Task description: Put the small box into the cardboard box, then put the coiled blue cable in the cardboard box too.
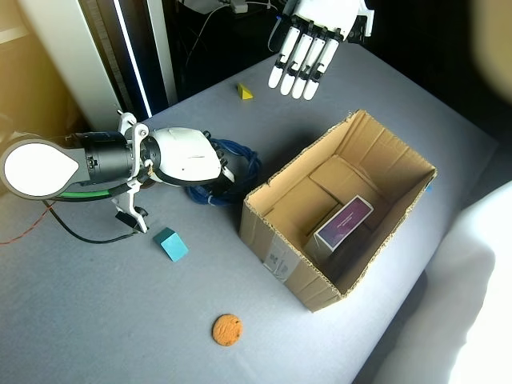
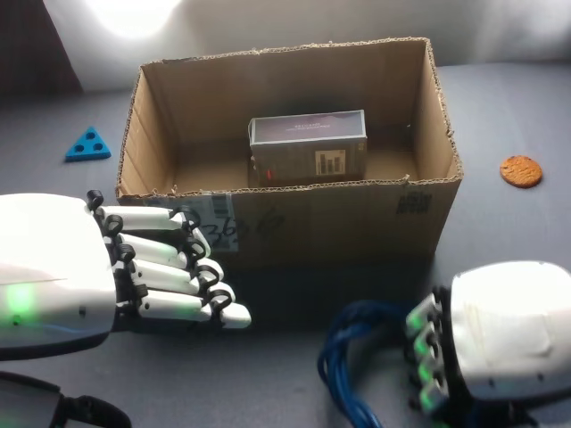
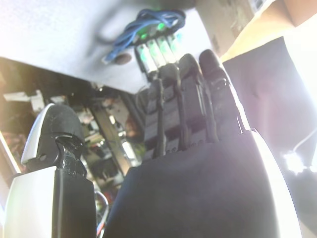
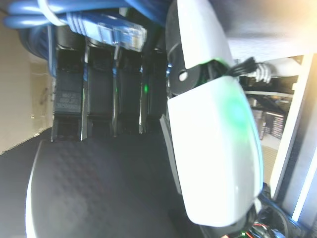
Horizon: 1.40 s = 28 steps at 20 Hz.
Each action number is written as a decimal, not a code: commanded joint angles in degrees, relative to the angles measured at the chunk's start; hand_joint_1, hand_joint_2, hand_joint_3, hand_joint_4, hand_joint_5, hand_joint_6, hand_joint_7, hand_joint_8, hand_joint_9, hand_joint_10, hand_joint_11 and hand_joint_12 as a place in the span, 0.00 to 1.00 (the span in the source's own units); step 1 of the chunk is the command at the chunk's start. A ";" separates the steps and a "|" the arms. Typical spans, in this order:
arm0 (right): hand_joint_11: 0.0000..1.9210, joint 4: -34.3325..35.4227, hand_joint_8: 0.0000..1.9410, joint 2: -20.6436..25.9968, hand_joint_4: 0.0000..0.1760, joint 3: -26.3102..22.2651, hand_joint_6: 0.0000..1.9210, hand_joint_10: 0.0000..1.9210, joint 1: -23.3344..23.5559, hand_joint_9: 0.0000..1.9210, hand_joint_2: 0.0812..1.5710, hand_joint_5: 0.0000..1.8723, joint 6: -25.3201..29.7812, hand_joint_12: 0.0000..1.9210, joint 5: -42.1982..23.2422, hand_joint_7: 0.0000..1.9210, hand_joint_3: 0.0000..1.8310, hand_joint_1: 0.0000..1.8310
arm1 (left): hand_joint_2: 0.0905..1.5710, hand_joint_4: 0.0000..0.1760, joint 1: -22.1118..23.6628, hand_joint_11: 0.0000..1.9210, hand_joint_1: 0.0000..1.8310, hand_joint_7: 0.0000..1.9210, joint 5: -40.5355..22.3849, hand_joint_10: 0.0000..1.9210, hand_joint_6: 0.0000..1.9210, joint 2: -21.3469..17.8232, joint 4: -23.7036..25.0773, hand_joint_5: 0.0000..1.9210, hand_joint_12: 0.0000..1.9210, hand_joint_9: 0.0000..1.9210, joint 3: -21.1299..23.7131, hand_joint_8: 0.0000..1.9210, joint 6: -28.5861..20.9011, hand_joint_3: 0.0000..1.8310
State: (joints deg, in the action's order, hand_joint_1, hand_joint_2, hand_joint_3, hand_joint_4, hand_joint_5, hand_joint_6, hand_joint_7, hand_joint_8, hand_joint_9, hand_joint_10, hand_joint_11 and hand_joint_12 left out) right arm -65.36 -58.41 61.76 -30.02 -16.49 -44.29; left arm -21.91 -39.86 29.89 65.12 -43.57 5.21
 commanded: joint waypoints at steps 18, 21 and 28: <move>0.38 4.47 0.46 3.44 0.00 -0.24 0.50 0.53 10.98 0.48 0.67 0.55 1.17 0.53 -18.44 0.55 0.00 0.75 | 0.77 0.00 0.48 0.00 0.24 0.20 -3.84 0.00 0.00 -0.30 -3.19 0.15 0.38 0.19 -0.20 0.00 -0.18 0.00; 0.38 4.96 0.44 3.52 0.00 -0.22 0.49 0.53 12.85 0.48 0.67 0.55 -0.93 0.53 -18.45 0.55 0.00 0.75 | 0.78 0.00 0.48 0.00 0.23 0.20 -3.84 0.00 0.00 -0.30 -3.26 0.16 0.38 0.18 -0.16 0.00 -0.18 0.00; 0.39 10.16 0.43 3.48 0.00 0.27 0.46 0.52 15.23 0.51 0.66 0.56 -8.99 0.55 -19.18 0.56 0.00 0.76 | 0.78 0.00 0.53 0.00 0.22 0.18 -3.82 0.00 0.00 -0.30 -3.48 0.14 0.37 0.17 0.01 0.00 -0.18 0.00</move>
State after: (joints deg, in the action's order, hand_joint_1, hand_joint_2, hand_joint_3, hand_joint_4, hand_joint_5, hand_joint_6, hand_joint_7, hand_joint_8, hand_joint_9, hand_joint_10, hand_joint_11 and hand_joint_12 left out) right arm -59.79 -55.37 62.11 -15.46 -25.17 -58.35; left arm -21.96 -39.83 29.89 64.45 -43.68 5.08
